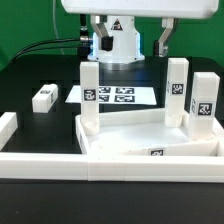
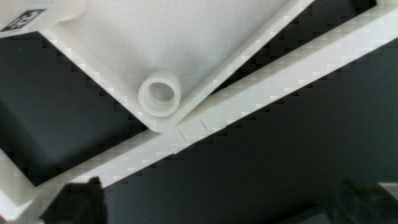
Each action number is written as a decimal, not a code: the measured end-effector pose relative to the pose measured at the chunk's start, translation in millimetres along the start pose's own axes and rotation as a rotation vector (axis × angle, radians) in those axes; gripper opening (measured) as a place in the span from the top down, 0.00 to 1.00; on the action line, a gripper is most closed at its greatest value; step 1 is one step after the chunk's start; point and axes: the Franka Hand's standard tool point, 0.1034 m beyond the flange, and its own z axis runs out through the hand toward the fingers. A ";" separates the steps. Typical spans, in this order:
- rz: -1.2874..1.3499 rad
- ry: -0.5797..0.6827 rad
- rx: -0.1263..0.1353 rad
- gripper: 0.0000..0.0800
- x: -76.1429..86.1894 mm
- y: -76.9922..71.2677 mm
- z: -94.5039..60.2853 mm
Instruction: Assemble desk
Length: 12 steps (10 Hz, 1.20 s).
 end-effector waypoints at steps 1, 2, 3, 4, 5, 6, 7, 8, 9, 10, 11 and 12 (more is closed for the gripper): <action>0.000 0.000 0.000 0.19 0.0 0.1 0.1; -0.014 0.002 0.000 0.19 1.5 3.2 0.7; -0.125 0.034 0.023 0.19 10.8 24.9 5.8; -0.172 0.045 0.011 0.19 21.2 59.5 12.9; -0.208 0.061 -0.001 0.19 30.3 84.5 18.3; -0.200 0.072 -0.002 0.19 33.1 96.6 22.8; -0.200 0.071 -0.001 0.19 32.2 93.7 22.5; -0.203 0.070 -0.001 0.19 31.9 92.9 22.6; -0.202 0.070 -0.002 0.19 32.0 93.7 23.0; -0.203 0.070 -0.002 0.19 32.6 95.9 23.3; -0.224 0.060 0.025 0.19 35.2 114.7 26.2; -0.210 0.032 0.045 0.19 38.2 157.1 34.6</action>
Offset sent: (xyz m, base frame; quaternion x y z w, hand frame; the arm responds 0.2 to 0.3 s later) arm -0.0203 -0.0927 -0.0181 0.0293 0.0316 -0.1320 0.9903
